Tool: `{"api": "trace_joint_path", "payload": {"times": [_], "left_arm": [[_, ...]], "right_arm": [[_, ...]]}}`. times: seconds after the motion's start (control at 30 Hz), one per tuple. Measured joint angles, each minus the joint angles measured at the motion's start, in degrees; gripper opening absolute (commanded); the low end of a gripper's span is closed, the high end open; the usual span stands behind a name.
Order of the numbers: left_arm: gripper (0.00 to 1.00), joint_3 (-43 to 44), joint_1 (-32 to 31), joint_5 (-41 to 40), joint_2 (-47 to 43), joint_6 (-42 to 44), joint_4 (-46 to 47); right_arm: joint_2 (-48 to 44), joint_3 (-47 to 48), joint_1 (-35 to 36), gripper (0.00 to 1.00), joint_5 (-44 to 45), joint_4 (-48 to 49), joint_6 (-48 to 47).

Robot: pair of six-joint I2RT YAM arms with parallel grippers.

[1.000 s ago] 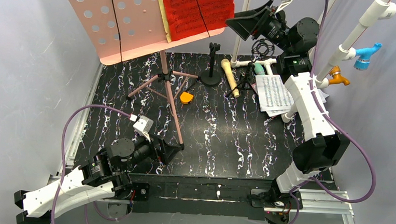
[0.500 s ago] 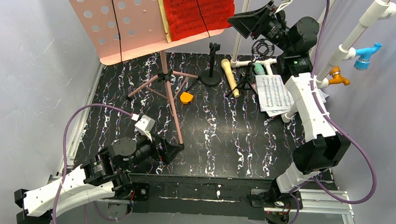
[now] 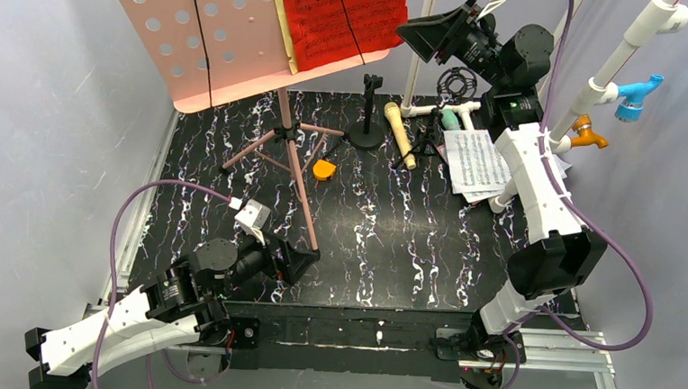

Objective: Pack up the instrument practice props
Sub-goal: Pick up the sheet music from the music stand.

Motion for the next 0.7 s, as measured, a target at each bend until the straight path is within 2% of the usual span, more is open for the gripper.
{"api": "trace_joint_path", "payload": {"times": [0.2, 0.3, 0.53, 0.7], "left_arm": [[1.0, 0.0, 0.0, -0.02, 0.0, -0.02, 0.0], [1.0, 0.0, 0.0, -0.02, 0.0, -0.02, -0.02], [1.0, 0.0, 0.0, -0.02, -0.04, -0.04, -0.02], [1.0, 0.0, 0.0, -0.02, -0.07, -0.04, -0.04]], "right_arm": [[1.31, 0.5, 0.59, 0.51, 0.15, 0.0, -0.35], [1.97, 0.57, 0.83, 0.4, 0.15, 0.0, -0.83], [2.29, 1.11, 1.03, 0.01, 0.09, -0.04, -1.75], [2.27, 2.49, 1.03, 0.01, -0.42, -0.61, -4.28]]}}
